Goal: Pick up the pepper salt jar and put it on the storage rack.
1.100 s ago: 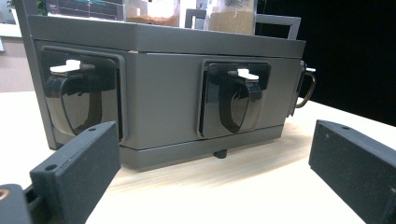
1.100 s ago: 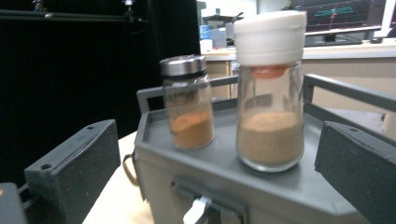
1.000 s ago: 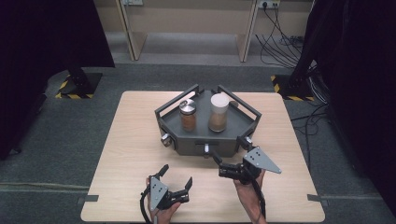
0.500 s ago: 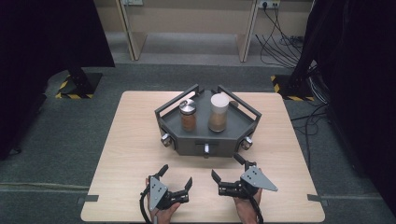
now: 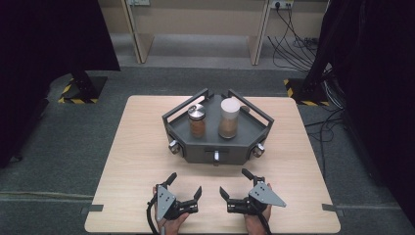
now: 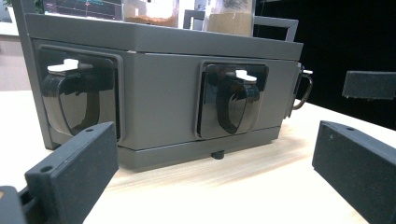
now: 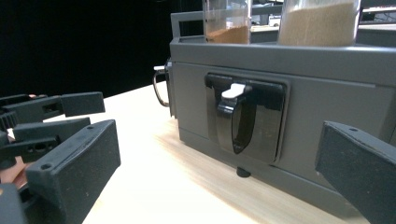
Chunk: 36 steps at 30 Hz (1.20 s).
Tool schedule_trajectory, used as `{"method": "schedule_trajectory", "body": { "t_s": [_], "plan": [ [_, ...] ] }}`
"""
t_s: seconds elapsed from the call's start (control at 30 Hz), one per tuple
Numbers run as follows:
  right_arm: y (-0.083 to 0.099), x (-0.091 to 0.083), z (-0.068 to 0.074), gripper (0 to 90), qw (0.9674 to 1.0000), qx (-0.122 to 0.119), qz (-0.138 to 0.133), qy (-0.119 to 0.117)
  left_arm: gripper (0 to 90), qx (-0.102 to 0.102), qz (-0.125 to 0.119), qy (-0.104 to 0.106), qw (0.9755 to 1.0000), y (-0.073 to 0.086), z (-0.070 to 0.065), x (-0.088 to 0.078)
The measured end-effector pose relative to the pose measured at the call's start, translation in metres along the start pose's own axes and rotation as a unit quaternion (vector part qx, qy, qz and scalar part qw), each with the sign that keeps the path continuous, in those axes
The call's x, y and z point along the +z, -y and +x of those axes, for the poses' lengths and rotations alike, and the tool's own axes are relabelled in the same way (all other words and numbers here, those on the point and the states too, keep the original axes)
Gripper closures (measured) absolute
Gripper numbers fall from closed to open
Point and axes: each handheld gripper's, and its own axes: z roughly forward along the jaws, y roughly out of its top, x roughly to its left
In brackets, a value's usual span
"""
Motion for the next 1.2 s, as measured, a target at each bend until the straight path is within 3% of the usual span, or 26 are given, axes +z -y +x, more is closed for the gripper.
{"method": "schedule_trajectory", "body": {
  "t_s": [0.43,0.8,1.0,1.2],
  "plan": [
    [0.014,0.002,-0.002,0.3,1.0,0.002,0.008,0.0,0.0,0.0,0.0,0.0,1.0,0.0,0.0,0.0],
    [0.028,-0.001,-0.004,0.3,0.9998,0.011,-0.017,0.008,0.1,-0.001,0.0,0.002,1.0,0.0,0.001,0.0],
    [0.032,-0.002,0.005,0.3,0.9994,-0.009,-0.026,0.021,0.1,-0.001,0.001,0.002,1.0,0.0,0.0,0.0],
    [0.034,-0.003,0.006,0.3,0.9991,-0.002,-0.032,0.026,0.1,0.0,0.002,0.002,1.0,0.0,0.0,0.0]
  ]
}}
